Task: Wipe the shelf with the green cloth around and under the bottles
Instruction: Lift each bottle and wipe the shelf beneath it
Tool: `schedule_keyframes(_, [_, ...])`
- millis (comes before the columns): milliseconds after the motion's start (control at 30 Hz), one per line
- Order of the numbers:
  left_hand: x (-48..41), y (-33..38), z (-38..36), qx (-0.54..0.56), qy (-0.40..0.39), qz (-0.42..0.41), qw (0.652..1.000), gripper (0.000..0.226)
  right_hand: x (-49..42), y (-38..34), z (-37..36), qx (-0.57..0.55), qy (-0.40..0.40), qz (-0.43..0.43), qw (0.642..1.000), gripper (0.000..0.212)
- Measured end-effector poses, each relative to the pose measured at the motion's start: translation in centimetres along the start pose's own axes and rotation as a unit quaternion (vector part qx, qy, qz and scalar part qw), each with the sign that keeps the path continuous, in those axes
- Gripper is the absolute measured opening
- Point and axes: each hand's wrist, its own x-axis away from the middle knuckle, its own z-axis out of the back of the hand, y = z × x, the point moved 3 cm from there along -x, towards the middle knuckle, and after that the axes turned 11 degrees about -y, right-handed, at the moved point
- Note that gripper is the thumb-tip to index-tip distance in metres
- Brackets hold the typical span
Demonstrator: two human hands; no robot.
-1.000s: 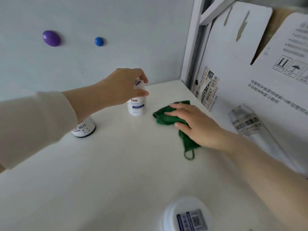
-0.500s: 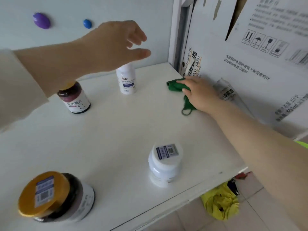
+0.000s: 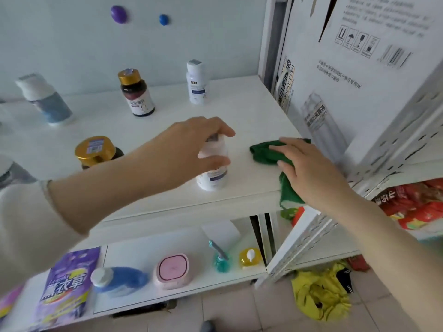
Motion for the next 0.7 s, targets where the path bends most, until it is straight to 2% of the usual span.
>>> schedule_keyframes(100, [0.2, -0.2, 0.6, 0.037, 0.027, 0.017, 0.999, 0.045, -3.0, 0.2, -0.1, 0.018, 0.002, -0.078, 0.997, 0.043])
schedule_keyframes(167, [0.7, -0.4, 2.0, 0.057, 0.053, 0.036, 0.996, 0.046, -4.4, -1.6, -0.5, 0.023, -0.011, -0.083, 0.996, 0.045])
schedule_keyframes(233, [1.3, -0.5, 4.4, 0.041, 0.102, 0.044, 0.993, 0.046, -4.3, -4.8, -1.4, 0.001, -0.012, -0.032, 0.999, 0.045])
schedule_keyframes(367, [2.6, -0.5, 8.2, 0.013, 0.179, 0.039, 0.983, 0.041, 0.9, -11.4, -3.9, 0.008, 0.013, 0.142, 0.990, 0.040])
schedule_keyframes(433, [3.1, -0.7, 9.0, 0.015, 0.198, 0.036, 0.979, 0.038, 2.3, -11.2, -3.4, 0.002, 0.009, 0.173, 0.985, 0.041])
schedule_keyframes(500, [3.6, -1.3, 9.6, 0.017, 0.210, 0.044, 0.976, 0.037, 0.8, -9.0, -2.3, -0.002, -0.020, 0.151, 0.988, 0.038])
schedule_keyframes(600, [4.2, -2.3, 10.7, 0.027, 0.240, 0.059, 0.969, 0.034, -4.7, -4.6, -1.2, -0.027, -0.028, 0.024, 0.999, 0.040])
schedule_keyframes(700, [4.5, -3.7, 11.6, 0.033, 0.257, 0.070, 0.963, 0.036, -10.6, -4.3, -1.5, -0.048, -0.017, -0.062, 0.997, 0.041])
